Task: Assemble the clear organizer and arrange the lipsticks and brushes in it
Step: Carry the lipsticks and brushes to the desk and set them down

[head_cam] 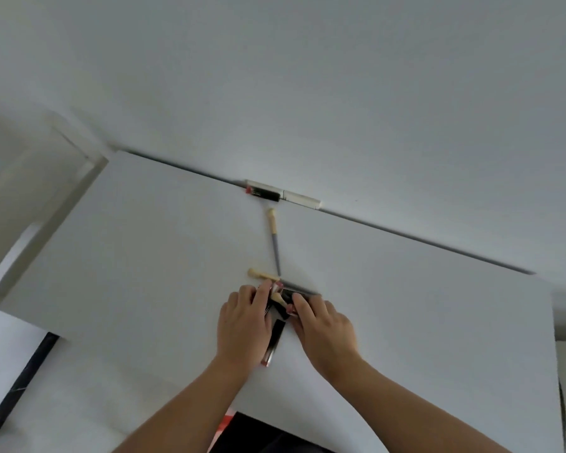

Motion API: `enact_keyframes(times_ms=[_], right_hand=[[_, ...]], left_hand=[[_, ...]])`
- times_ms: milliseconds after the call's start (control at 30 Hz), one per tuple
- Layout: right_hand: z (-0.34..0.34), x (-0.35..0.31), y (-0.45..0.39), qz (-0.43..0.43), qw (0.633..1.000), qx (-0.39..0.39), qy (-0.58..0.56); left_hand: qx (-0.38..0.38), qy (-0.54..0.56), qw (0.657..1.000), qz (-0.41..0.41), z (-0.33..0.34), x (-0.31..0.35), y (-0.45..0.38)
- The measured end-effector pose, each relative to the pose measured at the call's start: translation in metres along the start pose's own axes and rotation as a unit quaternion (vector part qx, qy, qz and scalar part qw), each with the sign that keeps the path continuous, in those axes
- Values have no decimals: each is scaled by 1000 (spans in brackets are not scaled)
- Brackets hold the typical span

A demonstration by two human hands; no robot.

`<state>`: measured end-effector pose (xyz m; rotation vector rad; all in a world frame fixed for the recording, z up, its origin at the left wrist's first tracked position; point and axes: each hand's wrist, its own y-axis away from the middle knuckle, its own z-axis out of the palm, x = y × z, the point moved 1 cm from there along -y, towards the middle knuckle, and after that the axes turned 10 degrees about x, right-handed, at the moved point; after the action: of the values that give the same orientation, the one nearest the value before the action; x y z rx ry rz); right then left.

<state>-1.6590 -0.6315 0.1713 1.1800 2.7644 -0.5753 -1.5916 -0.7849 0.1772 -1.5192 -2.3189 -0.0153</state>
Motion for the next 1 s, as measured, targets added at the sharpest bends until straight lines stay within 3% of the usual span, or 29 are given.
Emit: enact_keyframes(times_ms=[167, 567, 833, 1000], right_hand=[[4, 3, -19, 20, 1000, 3, -13], [8, 18, -47, 104, 992, -69, 6], [19, 29, -37, 111, 993, -19, 46], [15, 31, -36, 125, 991, 2, 50]], left_hand=[[2, 7, 1000, -11, 2, 3, -19], [33, 19, 999, -23, 9, -7, -48], [10, 79, 996, -34, 8, -12, -42], [1, 82, 996, 30, 1, -15, -23]])
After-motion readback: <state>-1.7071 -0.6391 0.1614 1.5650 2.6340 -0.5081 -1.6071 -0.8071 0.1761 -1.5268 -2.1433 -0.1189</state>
